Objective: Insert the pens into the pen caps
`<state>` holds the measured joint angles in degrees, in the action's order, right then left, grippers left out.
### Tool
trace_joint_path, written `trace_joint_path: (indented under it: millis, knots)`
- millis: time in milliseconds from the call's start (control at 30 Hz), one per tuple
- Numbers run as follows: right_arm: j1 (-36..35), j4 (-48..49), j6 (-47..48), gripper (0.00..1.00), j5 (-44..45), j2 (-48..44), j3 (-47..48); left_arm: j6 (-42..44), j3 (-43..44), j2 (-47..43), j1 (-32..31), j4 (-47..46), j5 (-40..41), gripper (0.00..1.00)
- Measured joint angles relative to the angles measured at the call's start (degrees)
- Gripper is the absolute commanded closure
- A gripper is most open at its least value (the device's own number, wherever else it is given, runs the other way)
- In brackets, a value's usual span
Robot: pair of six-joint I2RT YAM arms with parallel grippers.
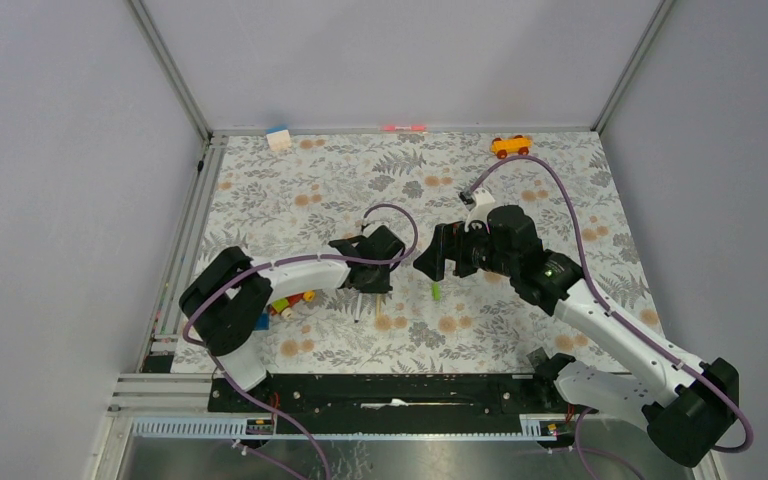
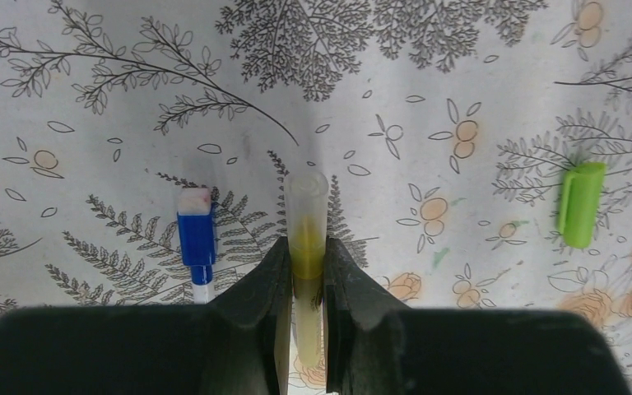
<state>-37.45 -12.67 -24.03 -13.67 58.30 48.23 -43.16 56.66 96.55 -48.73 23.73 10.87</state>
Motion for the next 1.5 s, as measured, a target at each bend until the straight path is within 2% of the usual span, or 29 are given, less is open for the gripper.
trace_joint_path:
  millis: [167,467,867,933,1100,1500]
  knots:
    - [0.0,-0.2,-0.2,0.00,1.0,-0.1,-0.4,-0.3,0.0,0.8,0.0,0.4,0.7,0.89]
    - [0.0,-0.4,-0.2,0.00,1.2,-0.8,-0.5,-1.1,0.3,1.5,0.0,0.3,1.3,0.64]
    - [0.0,-0.4,-0.3,0.00,3.7,-2.9,-1.4,-1.2,0.2,-0.5,-0.4,-0.8,1.3,0.47]
    - [0.0,-0.4,-0.5,0.00,4.7,-3.4,-1.5,-0.7,-0.2,-2.7,-0.4,-1.4,1.2,0.42]
    - [0.0,-0.4,-1.3,0.00,7.7,-4.9,-1.6,1.1,-2.8,-12.5,-0.7,-4.0,1.4,0.03]
    - [0.0,1.4,-1.9,0.00,14.2,-12.2,-4.3,8.2,-6.3,-38.1,-0.7,-3.6,6.0,0.01]
